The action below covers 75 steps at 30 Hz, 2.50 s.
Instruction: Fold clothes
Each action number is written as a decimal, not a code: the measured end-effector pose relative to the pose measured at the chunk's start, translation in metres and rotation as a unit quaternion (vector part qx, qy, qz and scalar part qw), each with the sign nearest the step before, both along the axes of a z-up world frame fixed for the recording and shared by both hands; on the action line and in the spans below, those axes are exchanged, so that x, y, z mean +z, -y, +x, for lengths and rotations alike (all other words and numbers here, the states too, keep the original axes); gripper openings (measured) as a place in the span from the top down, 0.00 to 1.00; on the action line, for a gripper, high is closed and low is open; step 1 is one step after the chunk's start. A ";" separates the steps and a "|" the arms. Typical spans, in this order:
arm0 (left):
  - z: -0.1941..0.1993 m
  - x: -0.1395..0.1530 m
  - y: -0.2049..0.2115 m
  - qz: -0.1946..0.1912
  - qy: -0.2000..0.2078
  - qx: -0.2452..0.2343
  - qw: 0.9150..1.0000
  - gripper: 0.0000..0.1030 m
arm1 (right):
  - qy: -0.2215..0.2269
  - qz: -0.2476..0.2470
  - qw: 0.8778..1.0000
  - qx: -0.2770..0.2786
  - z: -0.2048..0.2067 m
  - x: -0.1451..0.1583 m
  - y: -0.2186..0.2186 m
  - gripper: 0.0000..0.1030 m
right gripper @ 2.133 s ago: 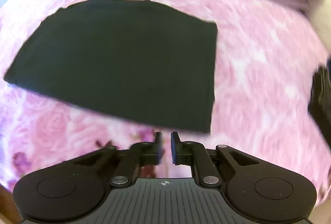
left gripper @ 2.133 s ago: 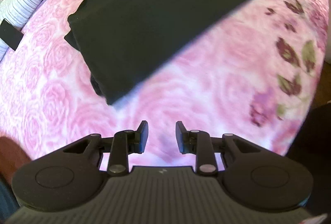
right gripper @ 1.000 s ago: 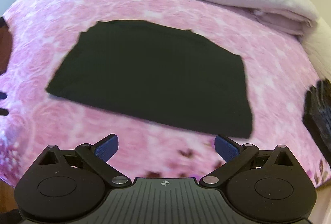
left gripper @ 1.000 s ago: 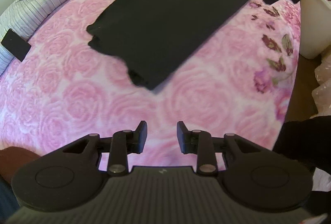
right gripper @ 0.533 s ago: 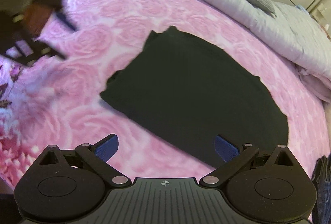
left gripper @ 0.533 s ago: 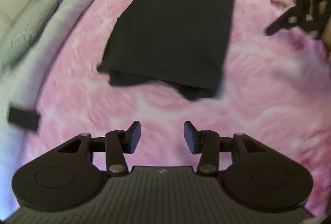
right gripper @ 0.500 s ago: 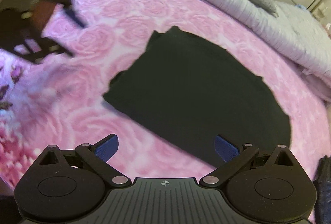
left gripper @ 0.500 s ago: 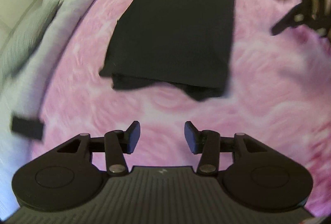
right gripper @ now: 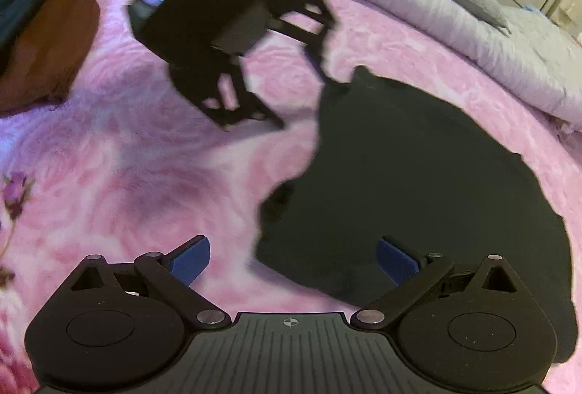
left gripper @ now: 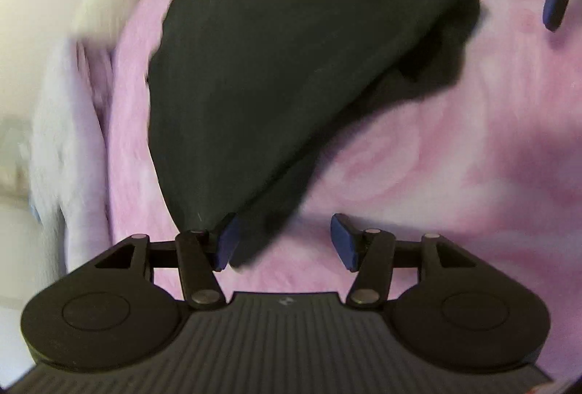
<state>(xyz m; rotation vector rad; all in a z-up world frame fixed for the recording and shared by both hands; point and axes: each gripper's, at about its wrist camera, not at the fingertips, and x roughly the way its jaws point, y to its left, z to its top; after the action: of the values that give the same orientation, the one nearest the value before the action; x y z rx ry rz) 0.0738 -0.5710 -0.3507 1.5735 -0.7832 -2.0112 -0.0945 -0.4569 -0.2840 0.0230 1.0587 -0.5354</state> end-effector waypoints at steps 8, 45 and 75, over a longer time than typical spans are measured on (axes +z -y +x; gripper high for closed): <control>0.019 -0.011 0.028 -0.045 -0.020 -0.078 0.996 0.34 | -0.063 -0.080 0.995 -0.015 0.013 -0.029 0.005 0.14; -0.053 0.134 0.090 0.011 0.050 -0.044 0.998 0.89 | 0.094 -0.036 0.995 -0.025 -0.068 0.111 0.043 0.90; -0.330 0.051 0.315 0.136 0.063 -0.044 0.988 0.61 | 0.163 0.149 0.872 -0.436 -0.368 0.042 0.255 0.86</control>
<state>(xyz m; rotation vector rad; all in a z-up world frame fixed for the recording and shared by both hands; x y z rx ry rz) -0.2563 -0.8856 -0.2993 1.8620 -0.6559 -2.1744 -0.4629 -0.7117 -0.2418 0.8746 0.7430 -1.1297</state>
